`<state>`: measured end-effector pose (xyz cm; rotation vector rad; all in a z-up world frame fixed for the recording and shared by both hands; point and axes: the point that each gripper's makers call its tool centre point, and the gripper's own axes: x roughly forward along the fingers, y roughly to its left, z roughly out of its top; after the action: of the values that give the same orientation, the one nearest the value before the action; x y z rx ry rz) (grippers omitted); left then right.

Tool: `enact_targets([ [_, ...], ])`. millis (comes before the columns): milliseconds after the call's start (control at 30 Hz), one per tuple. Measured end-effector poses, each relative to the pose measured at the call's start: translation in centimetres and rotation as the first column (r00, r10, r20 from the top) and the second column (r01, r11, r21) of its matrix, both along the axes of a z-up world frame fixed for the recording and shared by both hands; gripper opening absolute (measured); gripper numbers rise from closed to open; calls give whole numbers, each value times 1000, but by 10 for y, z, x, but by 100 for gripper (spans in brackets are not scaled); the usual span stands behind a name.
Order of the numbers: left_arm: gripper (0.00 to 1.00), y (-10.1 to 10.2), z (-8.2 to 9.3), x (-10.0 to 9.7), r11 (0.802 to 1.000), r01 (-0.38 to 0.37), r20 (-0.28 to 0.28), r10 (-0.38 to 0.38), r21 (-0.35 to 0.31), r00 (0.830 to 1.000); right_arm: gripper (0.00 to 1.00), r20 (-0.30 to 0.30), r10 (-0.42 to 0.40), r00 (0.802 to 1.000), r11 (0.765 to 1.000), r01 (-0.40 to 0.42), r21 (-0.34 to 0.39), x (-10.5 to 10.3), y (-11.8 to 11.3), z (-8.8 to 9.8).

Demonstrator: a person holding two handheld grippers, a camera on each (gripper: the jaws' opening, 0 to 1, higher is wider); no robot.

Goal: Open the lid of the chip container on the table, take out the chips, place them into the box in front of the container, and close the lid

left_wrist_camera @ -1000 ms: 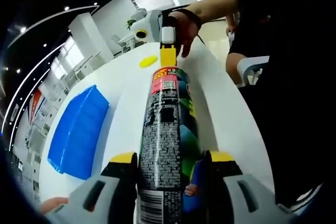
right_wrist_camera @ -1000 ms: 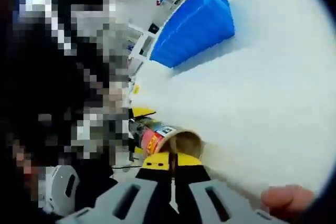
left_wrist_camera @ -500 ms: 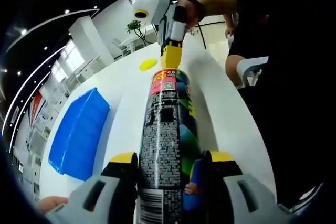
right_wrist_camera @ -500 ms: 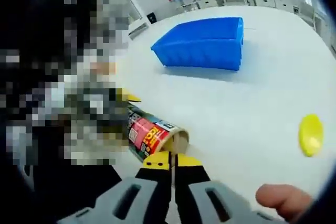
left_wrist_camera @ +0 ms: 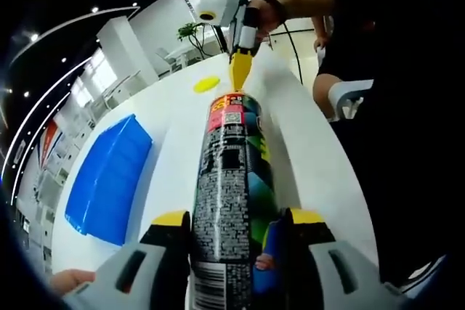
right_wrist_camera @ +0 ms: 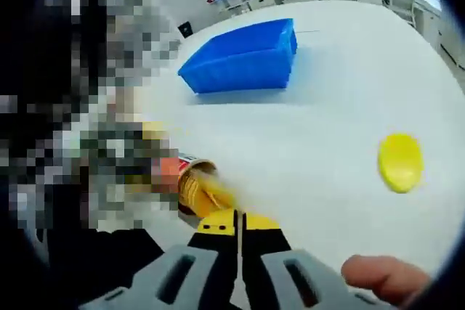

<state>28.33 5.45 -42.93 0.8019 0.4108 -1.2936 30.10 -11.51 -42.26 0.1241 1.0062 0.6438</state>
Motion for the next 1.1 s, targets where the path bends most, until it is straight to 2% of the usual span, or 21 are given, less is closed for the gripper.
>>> enact_targets([
  [233, 52, 0, 0, 1, 1000, 0, 10, 0, -2, 1000, 0, 16, -19, 1000, 1000, 19, -8, 0, -13, 0],
  [300, 52, 0, -1, 1, 1000, -2, 13, 2, 2, 1000, 0, 43, -5, 999, 1000, 6, -6, -1, -12, 0],
  [400, 52, 0, 0, 0, 1000, -3, 19, 3, 3, 1000, 2, 140, 67, 988, 997, -62, -42, 2, -10, 3],
  [467, 52, 0, -1, 0, 1000, -3, 24, 3, 3, 1000, 3, 207, 99, 973, 994, -85, -73, 4, -10, 7],
  [500, 52, 0, -1, 0, 1000, -3, 27, 2, 6, 1000, 4, 264, 111, 958, 992, -93, -81, 7, -10, 14],
  [567, 52, 0, -1, 0, 1000, -4, 31, 4, 12, 1000, 4, 280, 120, 953, 992, -100, -82, 6, -10, 22],
  [633, 52, 0, -1, 0, 1000, -5, 35, 5, 16, 999, 4, 325, 115, 939, 993, -106, -45, 8, -8, 40],
  [667, 52, 0, -1, 0, 1000, -6, 36, 6, 16, 999, 4, 348, 120, 930, 993, -117, -28, 9, -5, 48],
  [700, 53, 0, -2, 0, 1000, -7, 36, 6, 15, 999, 4, 397, 144, 906, 988, -156, -4, 8, 1, 62],
  [733, 53, 0, -2, 0, 1000, -7, 36, 6, 14, 999, 5, 421, 154, 894, 985, -172, 5, 7, 3, 70],
  [800, 53, -1, -2, 0, 1000, -7, 36, 7, 11, 999, 5, 475, 209, 855, 976, -213, -47, 5, 5, 82],
  [833, 53, -1, -2, 0, 1000, -8, 36, 7, 10, 999, 5, 525, 251, 813, 967, -238, -95, 5, 6, 88],
  [867, 53, -1, -2, 0, 1000, -8, 36, 7, 9, 999, 5, 543, 287, 789, 958, -252, -139, 4, 6, 89],
  [900, 53, -1, -2, 0, 1000, -9, 36, 8, 8, 999, 5, 549, 355, 757, 935, -288, -207, 0, 7, 86],
  [967, 53, -1, -2, 0, 1000, -9, 38, 9, 5, 999, 10, 538, 417, 732, 908, -311, -281, -5, 8, 78],
  [1000, 53, -1, -2, 0, 1000, -9, 39, 9, 4, 999, 13, 520, 461, 719, 886, -336, -321, -10, 10, 70],
  [1033, 53, -1, -2, 0, 1000, -8, 40, 8, 4, 999, 16, 512, 479, 713, 876, -345, -338, -11, 12, 65],
  [1100, 53, -1, -2, 0, 1000, -8, 42, 7, 5, 999, 16, 486, 497, 719, 864, -358, -355, -15, 16, 53],
])
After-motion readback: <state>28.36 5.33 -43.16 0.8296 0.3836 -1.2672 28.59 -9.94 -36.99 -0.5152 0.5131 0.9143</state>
